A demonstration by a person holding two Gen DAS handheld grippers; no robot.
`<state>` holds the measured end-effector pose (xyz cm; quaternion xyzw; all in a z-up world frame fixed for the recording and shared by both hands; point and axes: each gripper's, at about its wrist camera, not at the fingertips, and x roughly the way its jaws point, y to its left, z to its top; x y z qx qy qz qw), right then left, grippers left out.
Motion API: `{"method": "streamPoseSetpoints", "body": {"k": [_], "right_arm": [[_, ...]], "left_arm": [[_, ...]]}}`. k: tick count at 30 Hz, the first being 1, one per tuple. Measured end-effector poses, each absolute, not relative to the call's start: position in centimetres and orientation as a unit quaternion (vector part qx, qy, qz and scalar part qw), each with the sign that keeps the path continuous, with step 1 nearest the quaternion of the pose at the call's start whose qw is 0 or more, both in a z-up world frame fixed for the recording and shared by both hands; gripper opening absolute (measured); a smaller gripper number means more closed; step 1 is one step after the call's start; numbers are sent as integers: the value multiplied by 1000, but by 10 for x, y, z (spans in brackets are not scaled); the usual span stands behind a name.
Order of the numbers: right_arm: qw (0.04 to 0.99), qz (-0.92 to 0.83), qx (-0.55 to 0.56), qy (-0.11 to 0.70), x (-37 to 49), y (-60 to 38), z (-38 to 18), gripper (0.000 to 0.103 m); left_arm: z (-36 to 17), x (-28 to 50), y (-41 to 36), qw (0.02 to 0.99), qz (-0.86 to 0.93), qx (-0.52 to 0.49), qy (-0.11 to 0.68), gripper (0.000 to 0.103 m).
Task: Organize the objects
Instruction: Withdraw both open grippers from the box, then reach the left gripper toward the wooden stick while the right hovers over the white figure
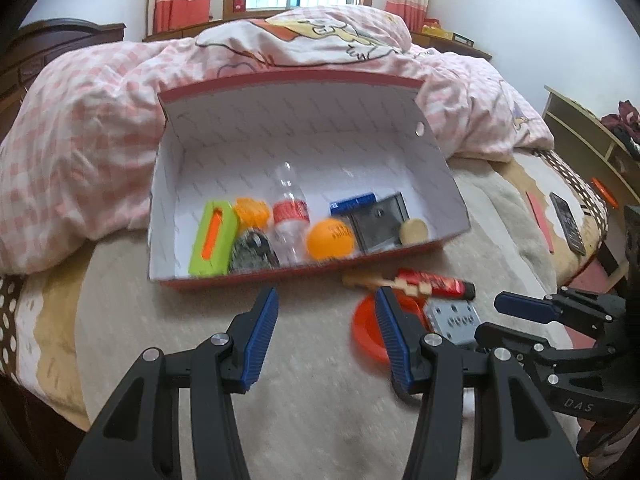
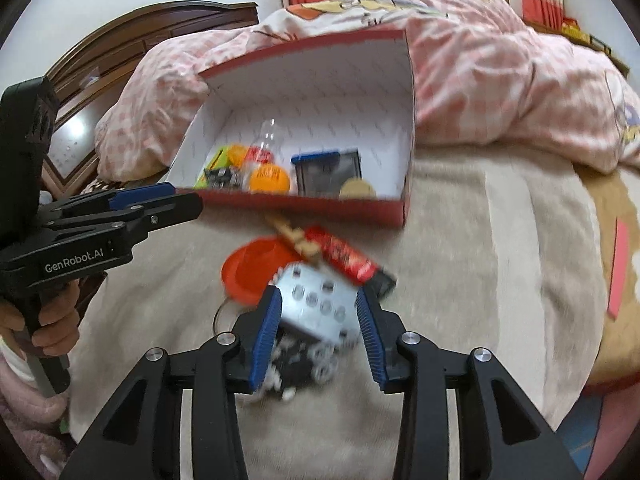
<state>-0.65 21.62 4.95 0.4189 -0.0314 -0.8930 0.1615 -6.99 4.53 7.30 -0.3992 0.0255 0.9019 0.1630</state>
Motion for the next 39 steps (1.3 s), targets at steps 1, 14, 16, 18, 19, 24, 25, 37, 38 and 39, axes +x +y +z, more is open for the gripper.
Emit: {"method": "streamPoseSetpoints", "body": {"k": [1, 14, 16, 18, 19, 24, 25, 37, 38, 39], "right_arm": [[162, -892, 421, -36, -3, 217, 48, 46], [193, -878, 436, -36, 20, 198, 25, 70], [193, -878, 438, -23, 22, 191, 21, 70], [182, -881, 437, -7, 21, 187, 18, 70], [179, -881, 438, -2, 21, 186, 16, 70], [171, -883, 436, -29, 21, 199, 16, 57], [168, -884, 435, -34, 21, 203, 16, 57], [169, -882, 436, -51, 23, 217, 16, 57], [170, -882, 436, -53, 23, 217, 16, 57], [170, -882, 436, -54, 23, 217, 16, 57]], "left_arm": [[70, -66, 45, 164, 901, -402, 25, 51], [46, -60, 48, 183, 882, -434, 1, 51], [44, -62, 52, 192, 877, -441, 0, 51], [42, -63, 55, 194, 875, -443, 2, 51], [41, -64, 58, 195, 875, -444, 4, 51], [39, -72, 64, 202, 871, -449, 4, 51], [39, -74, 66, 204, 870, -449, 3, 51], [37, -81, 78, 164, 884, -435, 39, 58], [37, -79, 75, 145, 889, -432, 51, 58], [37, -78, 71, 133, 891, -431, 55, 58]]}}
